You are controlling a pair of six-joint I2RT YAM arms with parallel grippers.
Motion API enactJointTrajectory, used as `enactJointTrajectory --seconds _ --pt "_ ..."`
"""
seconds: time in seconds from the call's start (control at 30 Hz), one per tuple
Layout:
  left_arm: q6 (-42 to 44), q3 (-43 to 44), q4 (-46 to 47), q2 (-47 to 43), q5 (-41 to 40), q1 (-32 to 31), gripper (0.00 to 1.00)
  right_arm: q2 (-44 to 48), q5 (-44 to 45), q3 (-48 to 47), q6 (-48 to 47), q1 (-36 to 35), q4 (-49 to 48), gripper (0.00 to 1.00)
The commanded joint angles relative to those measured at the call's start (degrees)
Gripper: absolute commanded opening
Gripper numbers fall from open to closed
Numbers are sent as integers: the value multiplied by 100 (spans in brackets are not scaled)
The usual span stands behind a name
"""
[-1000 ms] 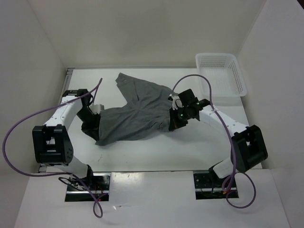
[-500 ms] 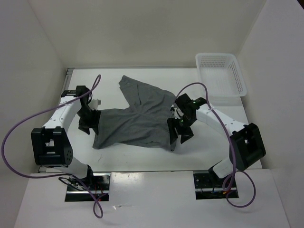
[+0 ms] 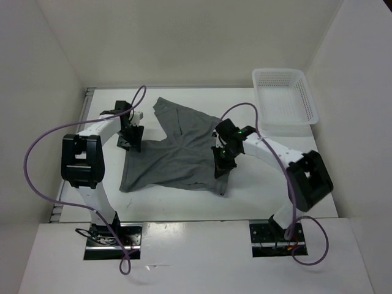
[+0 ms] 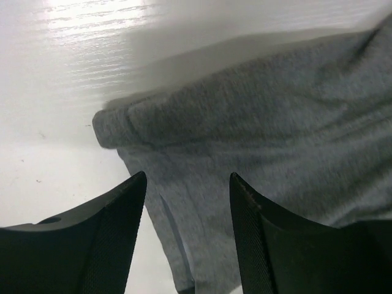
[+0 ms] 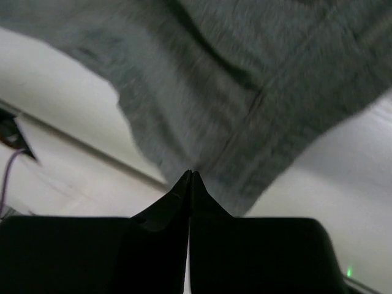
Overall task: Fold and stack the shorts
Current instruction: Flatten the shorts out
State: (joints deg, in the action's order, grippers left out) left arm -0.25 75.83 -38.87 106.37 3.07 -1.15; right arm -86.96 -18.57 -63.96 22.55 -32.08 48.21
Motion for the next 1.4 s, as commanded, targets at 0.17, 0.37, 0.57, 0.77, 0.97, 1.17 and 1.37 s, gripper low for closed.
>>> enactJointTrajectory --seconds 0.17,0.37,0.57,0.77,0.97,1.17,1.37 --pt "25 44 758 717 -262 36 29 -1776 309 -256 -689 -194 -569 0" --pt "25 591 539 956 -377 536 14 -2765 1810 -503 -559 -273 -101 0" --pt "25 336 -102 465 -106 607 40 -2011 1814 -1204 -663 -325 -373 0" --pt "25 2231 -832 560 1133 379 62 -1272 1724 -2575 -1067 -256 -654 62" --pt "25 3937 -394 1657 1301 -463 66 -1717 1883 -3025 -858 482 -1401 62" --pt "25 6169 -129 3283 1240 -764 66 -2351 2304 -3420 -690 905 -2113 54" --pt "25 8839 -822 5058 924 -958 66 -3011 2542 -3834 -743 1018 -2166 54"
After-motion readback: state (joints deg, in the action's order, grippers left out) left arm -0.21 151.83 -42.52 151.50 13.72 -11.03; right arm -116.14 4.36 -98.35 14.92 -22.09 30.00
